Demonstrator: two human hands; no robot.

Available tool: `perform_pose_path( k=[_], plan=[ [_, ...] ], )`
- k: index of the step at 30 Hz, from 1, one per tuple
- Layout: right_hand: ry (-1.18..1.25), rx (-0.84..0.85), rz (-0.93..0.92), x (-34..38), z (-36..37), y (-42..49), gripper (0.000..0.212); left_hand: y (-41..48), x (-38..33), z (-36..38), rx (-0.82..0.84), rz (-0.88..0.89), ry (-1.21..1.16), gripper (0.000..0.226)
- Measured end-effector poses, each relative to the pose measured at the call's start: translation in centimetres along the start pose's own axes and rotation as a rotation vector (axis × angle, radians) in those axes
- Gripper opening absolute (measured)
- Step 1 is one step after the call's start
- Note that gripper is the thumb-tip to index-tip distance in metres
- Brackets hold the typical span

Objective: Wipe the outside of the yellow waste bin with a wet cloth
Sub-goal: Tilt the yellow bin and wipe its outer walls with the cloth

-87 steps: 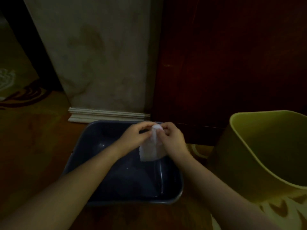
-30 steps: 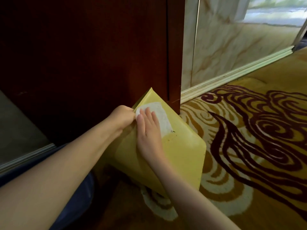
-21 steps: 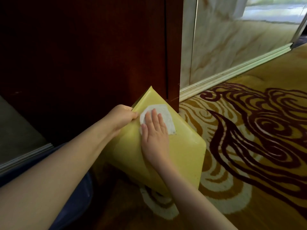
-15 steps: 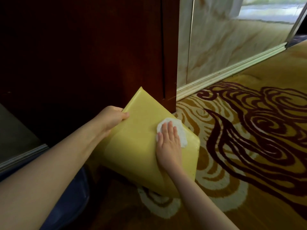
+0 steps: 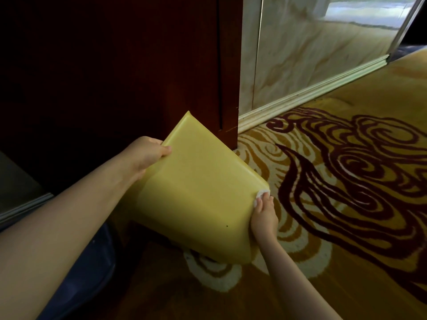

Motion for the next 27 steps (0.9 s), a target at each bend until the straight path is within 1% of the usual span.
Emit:
perform_pose_path(
  k=[2,5,6,7,9,10,11,13,15,17,18,20,23,27],
  plan=[
    [0.15,-0.059,0.029,-1.1,-0.9,-0.2,0.045,-0.1,0.1,-0.1,0.0,-0.006,0.001,0.03],
    [0.39,-0.113,0.181,-3.3,-2.0,-0.5,0.037,-0.5,0.5,-0.4,-0.011,-0.023,0.003,0.032],
    [0.43,-0.165,0.196,-3.4,-2.7,-0.8,0.035,-0.6,0.7,-0.5,-0.013,-0.032,0.002,0.032],
    [0.407,-0.242,0.158,-2.7,-3.6,-1.3,0.033,-0.7,0.9,-0.7,-0.015,-0.036,0.0,0.033],
    [0.248,-0.373,-0.076,1.3,-5.0,-2.9,0.03,-0.7,1.2,-0.9,-0.025,-0.041,0.002,0.033],
    [0.181,-0.386,-0.221,4.0,-4.9,-4.1,0.026,-0.7,1.2,-1.0,-0.029,-0.042,0.004,0.033],
    [0.112,-0.349,-0.352,6.8,-4.0,-5.4,0.023,-0.7,1.3,-1.0,-0.031,-0.041,0.006,0.033],
    [-0.073,-0.206,-0.56,11.5,-0.3,-7.7,0.024,-0.7,1.3,-1.0,-0.034,-0.042,0.011,0.033],
    [-0.217,-0.057,-0.717,14.5,4.4,-10.2,0.034,-0.6,1.1,-0.9,-0.022,-0.038,-0.03,0.03],
    [-0.394,-0.007,-0.816,15.4,8.3,-12.0,0.041,-0.4,0.9,-0.8,-0.001,-0.034,-0.079,0.027],
    [-0.478,0.001,-0.828,15.0,9.5,-12.4,0.043,-0.3,0.9,-0.7,0.001,-0.033,-0.083,0.027],
    [-0.528,0.015,-0.797,13.1,10.0,-12.2,0.047,-0.3,0.9,-0.8,-0.011,-0.025,-0.077,0.029],
    [-0.474,0.003,-0.704,9.0,8.5,-11.1,0.047,-0.3,1.1,-0.9,-0.027,-0.028,-0.035,0.032],
    [-0.404,-0.098,-0.566,3.4,5.3,-9.4,0.044,-0.1,1.4,-1.2,-0.032,-0.029,-0.024,0.033]
  ],
)
Point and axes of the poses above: each hand's wrist, its own y-axis towards the middle knuckle, its own z-axis out of the palm, x = y × z, the point moved 7 cm from there along y, towards the middle knuckle, and after that the axes turned 15 degrees about x, right-handed, at the moved point
